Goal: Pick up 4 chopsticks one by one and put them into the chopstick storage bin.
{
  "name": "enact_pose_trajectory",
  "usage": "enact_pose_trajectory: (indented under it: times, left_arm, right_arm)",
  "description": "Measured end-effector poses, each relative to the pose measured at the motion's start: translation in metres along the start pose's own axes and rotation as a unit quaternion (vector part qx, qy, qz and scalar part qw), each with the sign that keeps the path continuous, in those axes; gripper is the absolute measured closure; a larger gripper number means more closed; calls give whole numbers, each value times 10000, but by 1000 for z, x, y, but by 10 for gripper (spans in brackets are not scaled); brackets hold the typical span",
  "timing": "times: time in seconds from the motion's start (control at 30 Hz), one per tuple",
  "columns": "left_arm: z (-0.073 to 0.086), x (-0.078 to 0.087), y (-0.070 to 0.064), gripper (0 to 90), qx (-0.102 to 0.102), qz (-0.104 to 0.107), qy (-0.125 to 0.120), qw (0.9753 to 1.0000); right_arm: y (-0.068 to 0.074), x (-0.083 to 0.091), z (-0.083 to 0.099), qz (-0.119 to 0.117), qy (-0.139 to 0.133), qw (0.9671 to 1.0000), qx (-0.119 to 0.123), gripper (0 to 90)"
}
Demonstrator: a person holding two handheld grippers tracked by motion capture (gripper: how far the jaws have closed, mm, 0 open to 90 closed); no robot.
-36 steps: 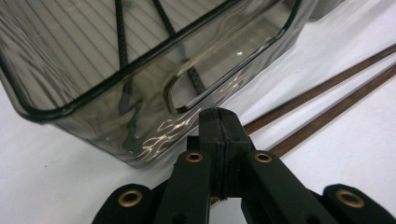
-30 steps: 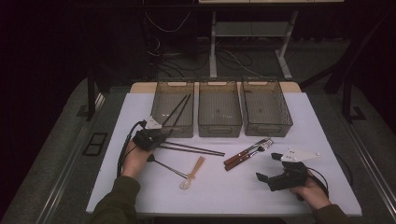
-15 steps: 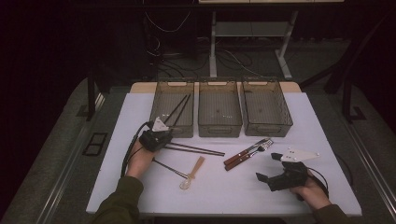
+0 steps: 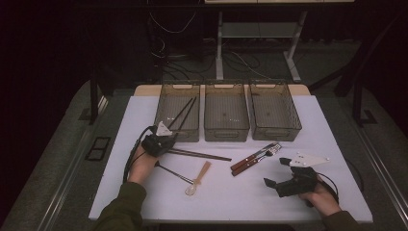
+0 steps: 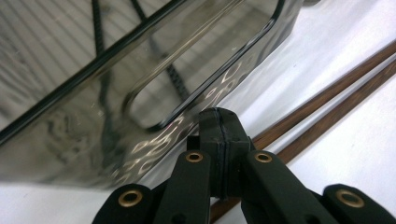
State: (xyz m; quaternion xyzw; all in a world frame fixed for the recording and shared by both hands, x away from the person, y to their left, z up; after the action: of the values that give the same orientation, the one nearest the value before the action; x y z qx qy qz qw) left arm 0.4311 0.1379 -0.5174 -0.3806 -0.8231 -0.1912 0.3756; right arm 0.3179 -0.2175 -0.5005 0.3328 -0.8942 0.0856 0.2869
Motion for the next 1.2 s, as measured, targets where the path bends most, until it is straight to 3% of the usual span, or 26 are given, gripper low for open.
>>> enact_pose_trajectory:
  times: [0.87, 1.2]
  left_arm:
    - [16, 16, -13, 890, 236, 330, 231, 9989]
    - [20, 21, -18, 890, 205, 411, 246, 9986]
  right_arm:
    - [-1, 0, 0, -2, 12, 10000, 5, 9]
    - [-1, 0, 0, 5, 20, 10000, 0, 9]
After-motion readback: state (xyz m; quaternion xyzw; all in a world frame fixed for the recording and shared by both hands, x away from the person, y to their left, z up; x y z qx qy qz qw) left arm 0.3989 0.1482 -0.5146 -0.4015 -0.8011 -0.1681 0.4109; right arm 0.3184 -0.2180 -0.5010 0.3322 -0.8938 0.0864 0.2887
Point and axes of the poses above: each handheld gripper's, and its own axes: x roughly backward along the jaws, z roughly out of its underside, y roughly to its left, the point moved 10 cm from there along -x, roughly forward along the jaws, and after that the axes turned 7 degrees about z, right-handed, at the moved point
